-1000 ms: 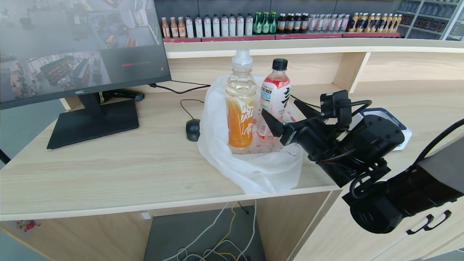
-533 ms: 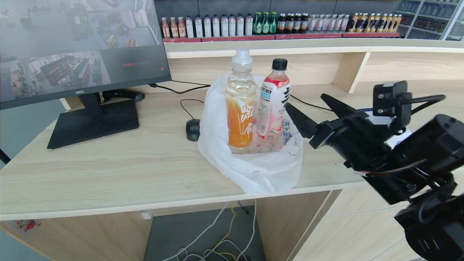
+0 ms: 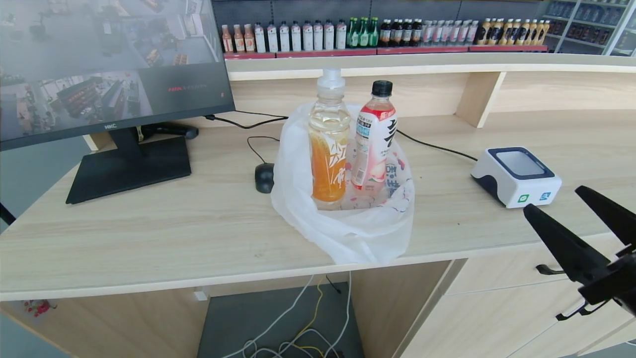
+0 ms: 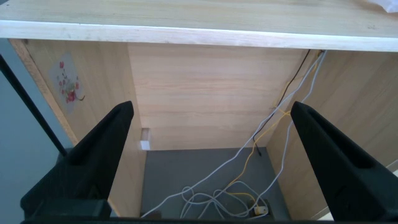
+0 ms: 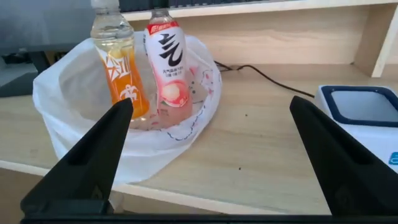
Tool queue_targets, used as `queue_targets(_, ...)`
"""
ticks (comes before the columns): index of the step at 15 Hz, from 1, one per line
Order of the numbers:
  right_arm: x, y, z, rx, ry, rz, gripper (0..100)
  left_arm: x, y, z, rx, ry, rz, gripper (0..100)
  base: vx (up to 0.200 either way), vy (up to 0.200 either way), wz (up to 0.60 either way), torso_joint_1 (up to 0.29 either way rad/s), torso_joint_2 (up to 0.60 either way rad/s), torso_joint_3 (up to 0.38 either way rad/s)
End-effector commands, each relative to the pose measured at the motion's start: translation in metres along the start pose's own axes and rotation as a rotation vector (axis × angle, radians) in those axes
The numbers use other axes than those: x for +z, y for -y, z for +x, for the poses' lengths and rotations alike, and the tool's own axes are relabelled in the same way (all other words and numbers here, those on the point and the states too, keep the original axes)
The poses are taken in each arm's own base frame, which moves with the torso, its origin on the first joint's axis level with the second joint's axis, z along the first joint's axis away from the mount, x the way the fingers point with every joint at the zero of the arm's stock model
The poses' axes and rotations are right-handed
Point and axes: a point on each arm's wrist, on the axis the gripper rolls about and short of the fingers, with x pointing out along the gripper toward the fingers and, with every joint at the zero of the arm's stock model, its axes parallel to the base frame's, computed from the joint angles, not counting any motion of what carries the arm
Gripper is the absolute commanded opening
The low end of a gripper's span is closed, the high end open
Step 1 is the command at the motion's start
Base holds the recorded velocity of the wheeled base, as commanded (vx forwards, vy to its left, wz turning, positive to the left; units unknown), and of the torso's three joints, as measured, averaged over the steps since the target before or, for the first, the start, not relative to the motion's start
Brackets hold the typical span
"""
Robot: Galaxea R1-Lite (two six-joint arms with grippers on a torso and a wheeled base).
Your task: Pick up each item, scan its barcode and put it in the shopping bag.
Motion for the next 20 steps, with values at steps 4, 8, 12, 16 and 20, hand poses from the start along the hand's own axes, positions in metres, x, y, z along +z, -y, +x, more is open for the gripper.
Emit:
queue_targets(4, 0.001, 0.007, -0.057, -0.009, -0.152, -0.036, 100, 0.000, 0.000, 0.000, 0.000, 0.000, 0.000, 100, 0.000, 0.000, 0.00, 0.000, 0.00, 0.000)
queue_targets(8, -0.032, 0.010, -0.140, 0.221, -0.431, -0.186, 100, 0.000, 0.000, 0.000, 0.000, 0.000, 0.000, 100, 0.000, 0.000, 0.00, 0.000, 0.00, 0.000)
queue_targets(12, -0.045, 0.011, -0.164, 0.168, -0.459, -0.225, 100, 0.000, 0.000, 0.000, 0.000, 0.000, -0.001, 100, 0.000, 0.000, 0.00, 0.000, 0.00, 0.000)
queue_targets(16, -0.045, 0.006, -0.165, -0.129, -0.463, -0.198, 100, 0.000, 0.000, 0.000, 0.000, 0.000, -0.001, 100, 0.000, 0.000, 0.00, 0.000, 0.00, 0.000)
queue_targets(20, -0.045, 0.004, -0.170, -0.157, -0.366, -0.228, 100, 0.000, 0.000, 0.000, 0.000, 0.000, -0.003, 100, 0.000, 0.000, 0.00, 0.000, 0.00, 0.000)
